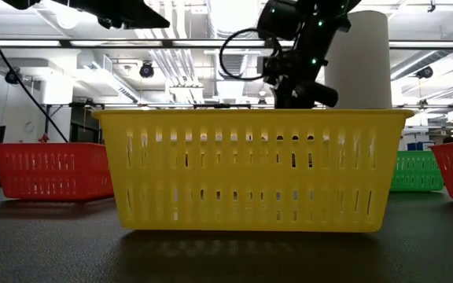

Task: Stack baskets by color
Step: Stack the top green basket on top of the right green bin

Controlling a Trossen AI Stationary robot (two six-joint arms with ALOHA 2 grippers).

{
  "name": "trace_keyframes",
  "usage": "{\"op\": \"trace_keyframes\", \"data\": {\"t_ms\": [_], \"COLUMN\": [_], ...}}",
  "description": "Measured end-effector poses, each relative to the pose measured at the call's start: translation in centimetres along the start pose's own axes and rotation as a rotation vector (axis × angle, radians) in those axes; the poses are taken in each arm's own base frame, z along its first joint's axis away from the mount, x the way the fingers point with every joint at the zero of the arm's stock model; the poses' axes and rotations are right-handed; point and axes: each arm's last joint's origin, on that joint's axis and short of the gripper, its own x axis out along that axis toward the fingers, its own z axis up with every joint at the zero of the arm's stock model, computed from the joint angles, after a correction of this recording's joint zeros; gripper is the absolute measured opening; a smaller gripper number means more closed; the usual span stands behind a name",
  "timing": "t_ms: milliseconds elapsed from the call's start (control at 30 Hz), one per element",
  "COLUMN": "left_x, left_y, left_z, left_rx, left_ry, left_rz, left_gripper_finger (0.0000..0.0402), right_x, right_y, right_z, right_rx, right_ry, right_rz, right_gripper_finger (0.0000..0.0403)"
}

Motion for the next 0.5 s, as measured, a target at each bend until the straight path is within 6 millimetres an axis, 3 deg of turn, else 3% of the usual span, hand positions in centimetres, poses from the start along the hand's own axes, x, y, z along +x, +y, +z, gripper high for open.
{"op": "trace_keyframes", "data": {"t_ms": [267, 500], "left_x": [0.1, 0.1], "left_y": [-0.2, -0.2], "left_z": [-0.1, -0.2], "left_rx": [0.001, 0.007], "left_ry": [0.001, 0.006], "left_rz": [-0.001, -0.004], "left_gripper_finger": [0.0, 0.0], "right_x": [2.5, 4.4], "right_y": [-0.5, -2.3], "right_z": [-0.4, -1.0], "right_rx": [-0.076, -0.095], "right_ry": [0.065, 0.083], "right_rz": [-0.001, -0.075], "right_gripper_finger": [0.0176, 0.0188]}}
